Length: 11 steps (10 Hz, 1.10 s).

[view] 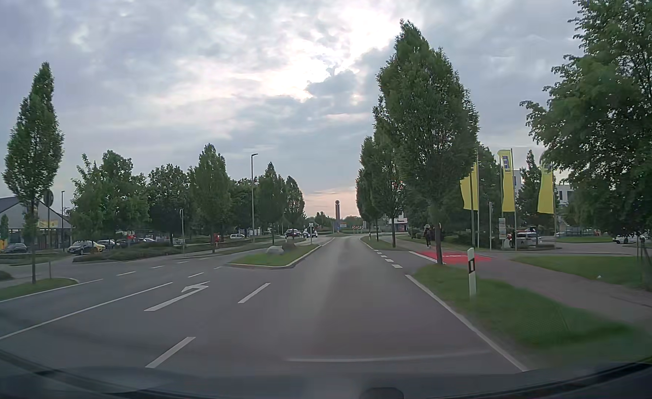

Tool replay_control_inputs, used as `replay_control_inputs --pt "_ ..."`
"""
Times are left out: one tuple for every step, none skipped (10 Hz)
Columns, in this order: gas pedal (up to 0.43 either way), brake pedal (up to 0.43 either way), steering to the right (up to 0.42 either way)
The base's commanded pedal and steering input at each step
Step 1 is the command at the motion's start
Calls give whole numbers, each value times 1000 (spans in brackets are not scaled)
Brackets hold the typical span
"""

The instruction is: Follow the waypoints while adhering to traffic rules and regulations

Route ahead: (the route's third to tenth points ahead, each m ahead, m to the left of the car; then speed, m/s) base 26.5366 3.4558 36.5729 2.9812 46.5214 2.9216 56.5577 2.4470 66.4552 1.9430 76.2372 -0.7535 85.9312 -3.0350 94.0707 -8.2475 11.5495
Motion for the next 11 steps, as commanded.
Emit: replay_control_inputs --pt "87 0 -2" --pt "87 0 -2" --pt "87 0 -2" --pt "87 0 -2" --pt "87 0 -2" --pt "87 0 -2" --pt "87 0 -2" --pt "87 0 -2" --pt "87 0 -2" --pt "87 0 -1" --pt "79 0 -2"
